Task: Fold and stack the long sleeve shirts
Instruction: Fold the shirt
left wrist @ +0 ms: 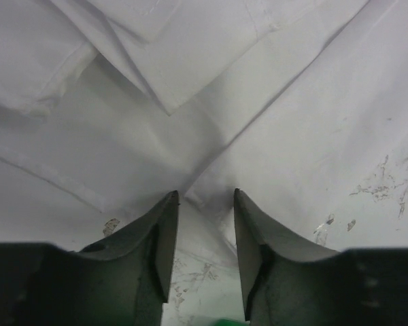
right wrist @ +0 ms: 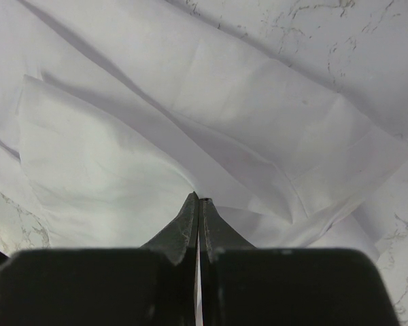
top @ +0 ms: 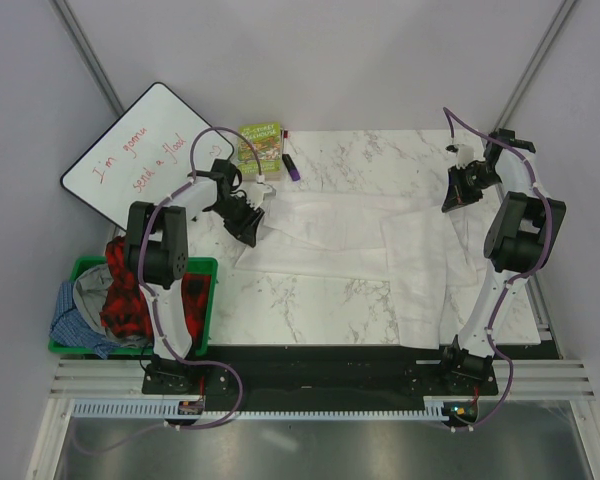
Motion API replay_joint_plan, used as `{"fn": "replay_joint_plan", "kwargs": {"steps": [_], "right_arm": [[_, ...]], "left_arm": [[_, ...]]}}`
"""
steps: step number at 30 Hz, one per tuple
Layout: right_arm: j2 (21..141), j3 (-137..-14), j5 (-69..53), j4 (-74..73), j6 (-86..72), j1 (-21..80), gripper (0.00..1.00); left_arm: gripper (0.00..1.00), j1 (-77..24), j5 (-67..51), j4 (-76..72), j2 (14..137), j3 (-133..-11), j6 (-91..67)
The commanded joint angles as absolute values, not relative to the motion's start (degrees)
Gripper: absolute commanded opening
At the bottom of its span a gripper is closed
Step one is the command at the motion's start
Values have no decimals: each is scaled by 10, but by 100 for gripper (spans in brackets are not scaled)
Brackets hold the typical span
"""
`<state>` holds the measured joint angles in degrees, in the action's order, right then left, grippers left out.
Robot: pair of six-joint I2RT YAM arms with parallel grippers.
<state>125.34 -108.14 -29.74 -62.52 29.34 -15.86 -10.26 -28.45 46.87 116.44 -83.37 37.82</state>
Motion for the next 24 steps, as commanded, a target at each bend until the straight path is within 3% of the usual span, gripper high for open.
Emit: {"fn": "replay_joint_plan", "kwargs": {"steps": [1, 2, 5, 10, 22, 24], "right_arm": [[1240, -1078, -307, -625, 299, -155, 0], [1239, -1077, -307, -624, 299, -156, 0], [1238, -1078, -307, -624, 299, -156, 0], [1235, -1090, -308, -626, 297, -156, 0], [1252, -1107, -316, -628, 292, -153, 0], [1255, -1106, -308, -626, 291, -151, 0]], "left_arm": [[35, -105, -295, 480, 1163, -835, 385], [26, -105, -299, 482, 1158, -834, 388], [13, -104, -310, 482, 1144, -831, 383], [2, -100, -302, 480, 1127, -831, 380], [2, -83, -294, 458, 1110, -816, 374], [7, -83, -287, 450, 1114, -815, 367]]}}
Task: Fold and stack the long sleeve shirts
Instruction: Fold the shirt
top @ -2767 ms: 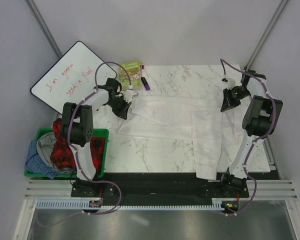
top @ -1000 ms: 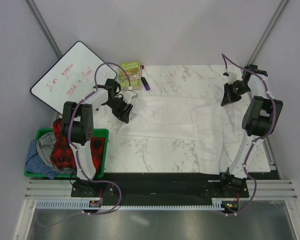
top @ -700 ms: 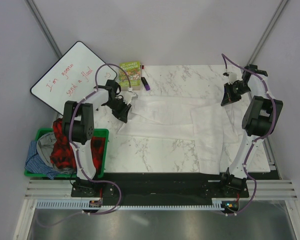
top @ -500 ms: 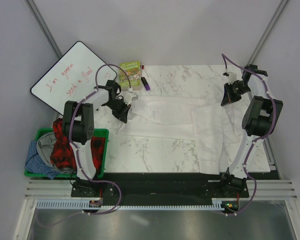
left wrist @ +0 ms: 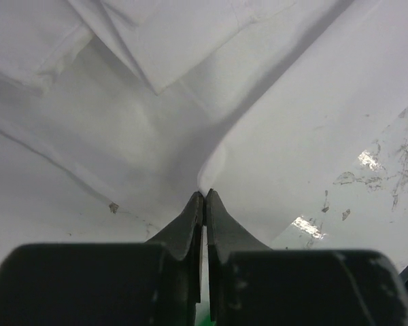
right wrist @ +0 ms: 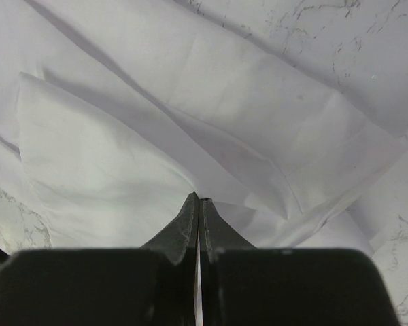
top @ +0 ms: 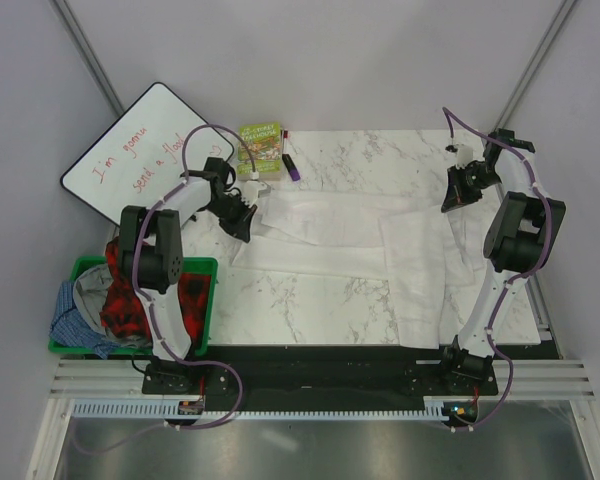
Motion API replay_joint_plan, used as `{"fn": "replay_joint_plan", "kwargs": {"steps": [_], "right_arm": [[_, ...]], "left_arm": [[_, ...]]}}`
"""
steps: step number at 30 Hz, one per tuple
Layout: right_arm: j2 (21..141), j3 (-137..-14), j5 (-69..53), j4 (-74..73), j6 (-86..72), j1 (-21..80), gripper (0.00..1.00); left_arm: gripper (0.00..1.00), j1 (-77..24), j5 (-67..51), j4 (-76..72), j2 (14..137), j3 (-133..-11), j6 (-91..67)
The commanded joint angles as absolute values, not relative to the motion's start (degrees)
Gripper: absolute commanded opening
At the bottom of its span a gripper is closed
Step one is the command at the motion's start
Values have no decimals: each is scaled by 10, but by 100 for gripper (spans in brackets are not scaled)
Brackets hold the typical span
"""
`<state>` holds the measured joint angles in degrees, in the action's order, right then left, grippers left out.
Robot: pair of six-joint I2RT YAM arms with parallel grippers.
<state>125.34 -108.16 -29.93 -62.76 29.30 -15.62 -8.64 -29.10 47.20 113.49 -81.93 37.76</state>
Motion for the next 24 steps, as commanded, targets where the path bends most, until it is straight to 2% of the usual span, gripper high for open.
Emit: {"fn": "replay_joint_plan", "kwargs": {"steps": [1, 2, 3, 4, 6, 7, 8, 10, 14, 18, 24], "right_arm": [[1257, -1107, -302, -625, 289, -150, 4], [1258, -1107, -296, -627, 288, -150, 11], [1254, -1107, -287, -629, 292, -152, 22], [1248, -1107, -281, -633, 300, -153, 37], [1222, -1109, -270, -652, 333, -162, 46], [1210, -1110, -266, -663, 348, -166, 52], [1199, -1112, -262, -690, 365, -170, 54], [1161, -1101, -264, -730, 450, -176, 56], [1066, -993, -274, -835, 609, -156, 50], [929, -758, -216, -820, 689, -55, 48], [810, -578, -184, -737, 748, 91, 57]], "left_arm": [[15, -83, -276, 449, 1119, -816, 360], [28, -83, -273, 448, 1119, -815, 361], [33, -83, -273, 447, 1115, -812, 361], [38, -82, -282, 445, 1094, -809, 360], [53, -81, -317, 439, 1059, -795, 358], [55, -81, -334, 437, 1040, -790, 357], [64, -82, -349, 438, 996, -779, 361], [68, -87, -377, 439, 960, -770, 369], [68, -98, -416, 447, 887, -743, 360], [68, -98, -451, 439, 836, -700, 320], [69, -97, -447, 407, 792, -618, 294]]}}
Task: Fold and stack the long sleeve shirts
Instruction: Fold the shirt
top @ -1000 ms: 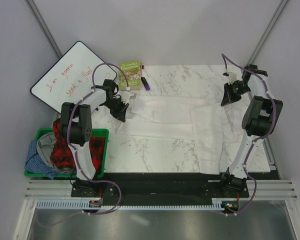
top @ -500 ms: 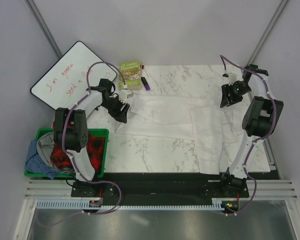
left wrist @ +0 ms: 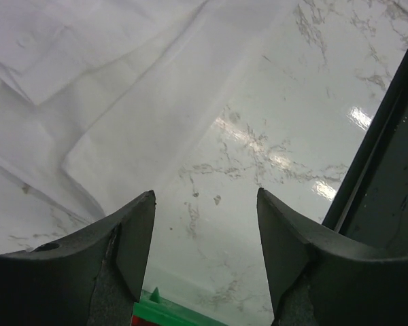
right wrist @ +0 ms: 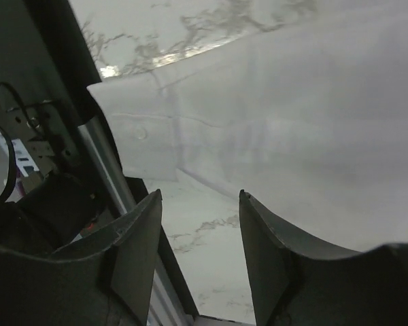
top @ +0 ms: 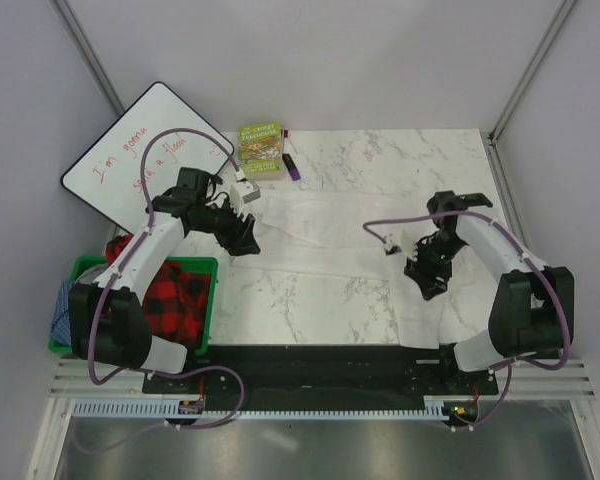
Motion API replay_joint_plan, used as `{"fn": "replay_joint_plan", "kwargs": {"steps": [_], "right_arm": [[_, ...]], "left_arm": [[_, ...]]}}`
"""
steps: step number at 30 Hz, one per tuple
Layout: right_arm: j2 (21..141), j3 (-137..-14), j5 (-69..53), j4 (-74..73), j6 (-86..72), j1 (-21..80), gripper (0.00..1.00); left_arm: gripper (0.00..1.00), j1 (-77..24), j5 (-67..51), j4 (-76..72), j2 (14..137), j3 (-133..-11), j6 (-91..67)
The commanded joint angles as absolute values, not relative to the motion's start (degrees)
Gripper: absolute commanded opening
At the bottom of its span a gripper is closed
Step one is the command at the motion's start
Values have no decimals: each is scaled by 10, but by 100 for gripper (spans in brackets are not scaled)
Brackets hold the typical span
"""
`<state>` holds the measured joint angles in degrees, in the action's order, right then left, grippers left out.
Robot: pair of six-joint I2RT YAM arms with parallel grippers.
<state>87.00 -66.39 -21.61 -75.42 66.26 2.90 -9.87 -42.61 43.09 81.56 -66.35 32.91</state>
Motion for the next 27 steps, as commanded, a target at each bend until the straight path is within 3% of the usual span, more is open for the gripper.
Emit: {"fn": "replay_joint_plan", "kwargs": {"steps": [1, 12, 22, 26, 27], "right_arm": [[799, -564, -178, -720, 745, 113, 57], [770, -454, -118, -572, 688, 370, 57], [715, -351, -56, -502, 755, 454, 60], [726, -330, -54, -484, 756, 464, 56], [731, -330, -62, -481, 749, 466, 51]], "left_arm": [[69, -98, -446, 406, 785, -613, 291], [69, -97, -439, 390, 755, -581, 275], [71, -94, -432, 389, 747, -570, 275], [71, -94, -435, 388, 753, -572, 275], [71, -93, -437, 388, 754, -573, 274]]}}
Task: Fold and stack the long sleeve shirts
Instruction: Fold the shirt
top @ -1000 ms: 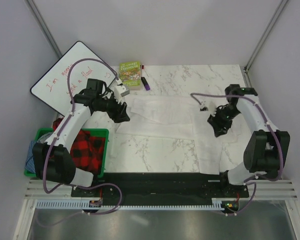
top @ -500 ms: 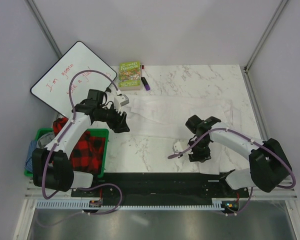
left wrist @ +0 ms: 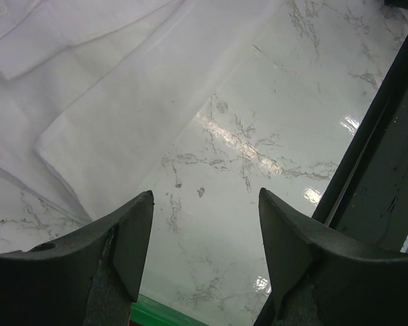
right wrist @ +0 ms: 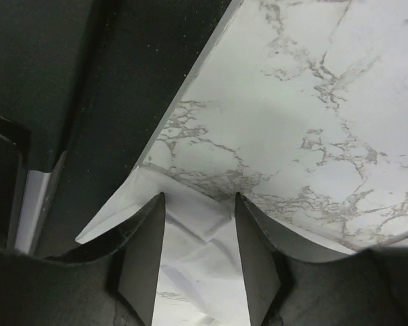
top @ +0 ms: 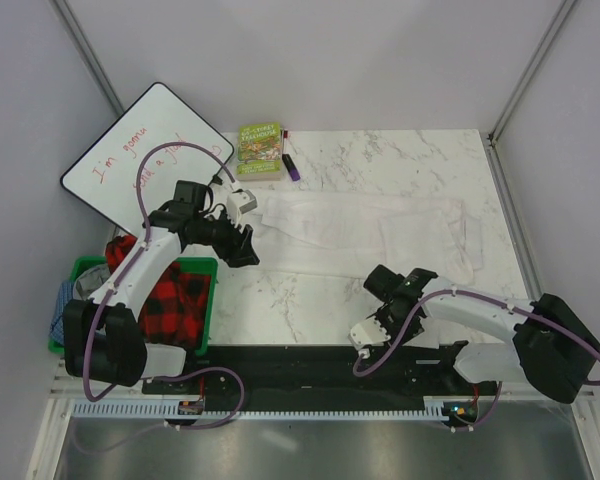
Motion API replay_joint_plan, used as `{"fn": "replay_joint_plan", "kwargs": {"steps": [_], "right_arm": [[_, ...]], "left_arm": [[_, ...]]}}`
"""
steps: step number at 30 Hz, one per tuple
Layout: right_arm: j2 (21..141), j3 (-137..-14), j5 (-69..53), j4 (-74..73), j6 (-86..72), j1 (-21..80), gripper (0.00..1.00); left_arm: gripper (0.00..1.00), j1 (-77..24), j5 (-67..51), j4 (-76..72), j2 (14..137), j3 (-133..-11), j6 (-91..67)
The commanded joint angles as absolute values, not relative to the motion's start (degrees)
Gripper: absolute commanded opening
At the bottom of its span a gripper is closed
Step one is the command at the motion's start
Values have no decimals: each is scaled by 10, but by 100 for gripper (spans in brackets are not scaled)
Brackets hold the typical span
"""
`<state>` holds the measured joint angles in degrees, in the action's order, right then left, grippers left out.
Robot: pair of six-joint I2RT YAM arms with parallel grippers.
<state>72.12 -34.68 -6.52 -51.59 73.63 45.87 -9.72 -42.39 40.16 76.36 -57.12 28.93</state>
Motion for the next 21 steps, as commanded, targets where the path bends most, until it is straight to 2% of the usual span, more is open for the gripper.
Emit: {"fn": "replay_joint_plan", "kwargs": {"steps": [1, 3, 5, 6, 8, 15, 21], "right_arm": [[736, -331, -66, -473, 746, 465, 47], [750, -333, -74, -461, 737, 468, 30], [765, -345, -81, -454, 726, 468, 20], [769, -353, -84, -454, 718, 468, 10], [779, -386, -97, -464, 695, 468, 1], [799, -557, -156, -526, 624, 451, 0], [909, -726, -190, -521, 522, 409, 0]], "left_arm": [[71, -93, -438, 387, 758, -575, 272], [70, -92, -439, 385, 758, -576, 272], [70, -92, -441, 384, 762, -576, 269], [70, -91, -442, 385, 762, -576, 268], [70, -91, -444, 385, 759, -575, 266], [70, -85, -467, 380, 737, -567, 250], [74, -73, -468, 340, 724, -561, 187]]}}
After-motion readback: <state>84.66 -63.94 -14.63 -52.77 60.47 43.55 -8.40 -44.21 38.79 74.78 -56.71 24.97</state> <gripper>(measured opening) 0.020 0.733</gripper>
